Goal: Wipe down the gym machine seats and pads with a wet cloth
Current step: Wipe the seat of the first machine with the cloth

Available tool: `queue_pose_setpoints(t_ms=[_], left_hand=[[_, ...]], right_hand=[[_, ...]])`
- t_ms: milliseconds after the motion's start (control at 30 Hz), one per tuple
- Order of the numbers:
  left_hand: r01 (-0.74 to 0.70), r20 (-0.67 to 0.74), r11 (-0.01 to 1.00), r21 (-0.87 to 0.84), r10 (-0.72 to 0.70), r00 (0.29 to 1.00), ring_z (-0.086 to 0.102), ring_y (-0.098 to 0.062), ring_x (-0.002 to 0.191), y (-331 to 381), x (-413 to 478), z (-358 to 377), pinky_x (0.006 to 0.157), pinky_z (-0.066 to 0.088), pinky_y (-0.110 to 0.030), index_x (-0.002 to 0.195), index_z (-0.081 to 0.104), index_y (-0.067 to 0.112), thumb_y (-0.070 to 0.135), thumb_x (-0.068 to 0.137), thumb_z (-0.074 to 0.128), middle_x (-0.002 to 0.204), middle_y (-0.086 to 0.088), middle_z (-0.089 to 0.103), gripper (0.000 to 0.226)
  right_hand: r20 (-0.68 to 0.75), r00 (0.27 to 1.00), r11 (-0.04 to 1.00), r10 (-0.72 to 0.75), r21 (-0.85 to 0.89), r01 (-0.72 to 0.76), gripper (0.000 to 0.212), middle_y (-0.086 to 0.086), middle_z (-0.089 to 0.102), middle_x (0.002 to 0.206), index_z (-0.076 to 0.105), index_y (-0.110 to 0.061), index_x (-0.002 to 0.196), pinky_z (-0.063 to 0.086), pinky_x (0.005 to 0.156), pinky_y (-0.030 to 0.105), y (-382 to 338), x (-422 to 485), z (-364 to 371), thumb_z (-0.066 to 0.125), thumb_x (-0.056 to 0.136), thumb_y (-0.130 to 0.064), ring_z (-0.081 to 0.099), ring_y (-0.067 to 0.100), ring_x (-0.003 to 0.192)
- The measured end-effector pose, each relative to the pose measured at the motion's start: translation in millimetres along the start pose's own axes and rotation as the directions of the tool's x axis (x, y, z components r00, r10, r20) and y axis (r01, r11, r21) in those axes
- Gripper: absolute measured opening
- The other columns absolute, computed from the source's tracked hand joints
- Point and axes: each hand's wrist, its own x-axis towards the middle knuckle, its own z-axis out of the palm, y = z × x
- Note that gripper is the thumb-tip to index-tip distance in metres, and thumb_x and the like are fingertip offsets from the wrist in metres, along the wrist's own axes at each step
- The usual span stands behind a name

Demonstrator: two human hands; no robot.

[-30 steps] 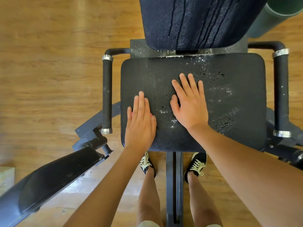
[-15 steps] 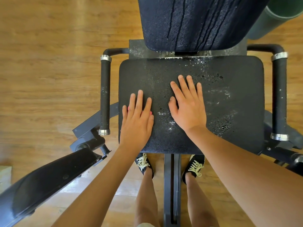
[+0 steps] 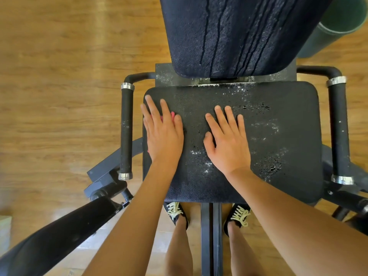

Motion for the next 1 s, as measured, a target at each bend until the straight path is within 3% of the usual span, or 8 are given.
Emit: queue_pose_setpoints(t_ms=[167, 400, 567, 700, 833, 1000], left_hand=[[-0.051, 0.016, 0.998, 0.032, 0.051, 0.999, 0.002, -0.04, 0.156, 23, 50, 3, 0.124, 0.015, -0.05, 0.157, 0.031, 0.004, 0.039, 0.109, 0.026, 0.169, -0.021, 0.005, 0.06], [-0.081, 0.006, 0.994, 0.078, 0.081, 0.997, 0.007, -0.037, 0.156, 31, 63, 4, 0.124, 0.012, -0.053, 0.154, 0.037, 0.004, 0.036, 0.109, 0.024, 0.167, -0.017, 0.019, 0.057], [-0.099, 0.008, 0.989, 0.11, 0.099, 0.995, 0.011, -0.038, 0.155, 39, 80, 6, 0.123, 0.008, -0.057, 0.151, 0.044, 0.003, 0.04, 0.103, 0.013, 0.165, -0.016, 0.027, 0.068], [-0.147, 0.018, 0.975, 0.165, 0.146, 0.989, 0.015, -0.039, 0.154, 38, 80, 6, 0.119, 0.008, -0.065, 0.146, 0.053, 0.012, 0.036, 0.107, 0.025, 0.164, -0.014, 0.031, 0.053], [-0.228, 0.05, 0.943, 0.24, 0.223, 0.974, 0.012, -0.04, 0.155, 27, 66, 3, 0.118, 0.01, -0.068, 0.154, 0.042, 0.016, 0.035, 0.107, 0.025, 0.167, -0.013, 0.023, 0.053], [-0.213, 0.056, 0.947, 0.239, 0.205, 0.977, 0.01, -0.042, 0.155, 17, 26, 0, 0.119, 0.015, -0.066, 0.158, 0.032, 0.015, 0.037, 0.108, 0.024, 0.169, -0.015, 0.016, 0.055]], right_hand=[[-0.007, 1.0, 1.0, -0.004, -0.004, 0.004, 0.048, 0.014, 0.039, 0.163, 0.051, -0.013, 0.15, 0.017, 0.126, 0.058, 0, 1, 0, 0.042, 0.105, -0.027, 0.026, 0.035, 0.155], [-0.004, 1.0, 1.0, -0.005, -0.012, 0.005, 0.048, 0.014, 0.039, 0.162, 0.051, -0.014, 0.149, 0.018, 0.126, 0.058, 0, 1, 0, 0.04, 0.104, -0.027, 0.026, 0.036, 0.155], [-0.002, 1.0, 1.0, -0.007, -0.02, 0.007, 0.048, 0.014, 0.039, 0.162, 0.052, -0.013, 0.149, 0.018, 0.126, 0.058, -1, 1, 1, 0.04, 0.104, -0.028, 0.027, 0.036, 0.154], [0.001, 1.0, 1.0, -0.007, -0.025, 0.007, 0.048, 0.014, 0.039, 0.162, 0.051, -0.013, 0.149, 0.017, 0.126, 0.058, 0, 1, 0, 0.039, 0.104, -0.027, 0.027, 0.036, 0.155], [-0.005, 1.0, 1.0, -0.008, -0.024, 0.008, 0.048, 0.014, 0.04, 0.162, 0.052, -0.014, 0.149, 0.018, 0.126, 0.057, -1, 0, -1, 0.039, 0.104, -0.028, 0.027, 0.036, 0.154], [-0.01, 1.0, 1.0, -0.002, -0.009, 0.002, 0.047, 0.014, 0.039, 0.163, 0.051, -0.014, 0.149, 0.017, 0.127, 0.057, -1, -1, -1, 0.042, 0.105, -0.027, 0.026, 0.035, 0.155]])
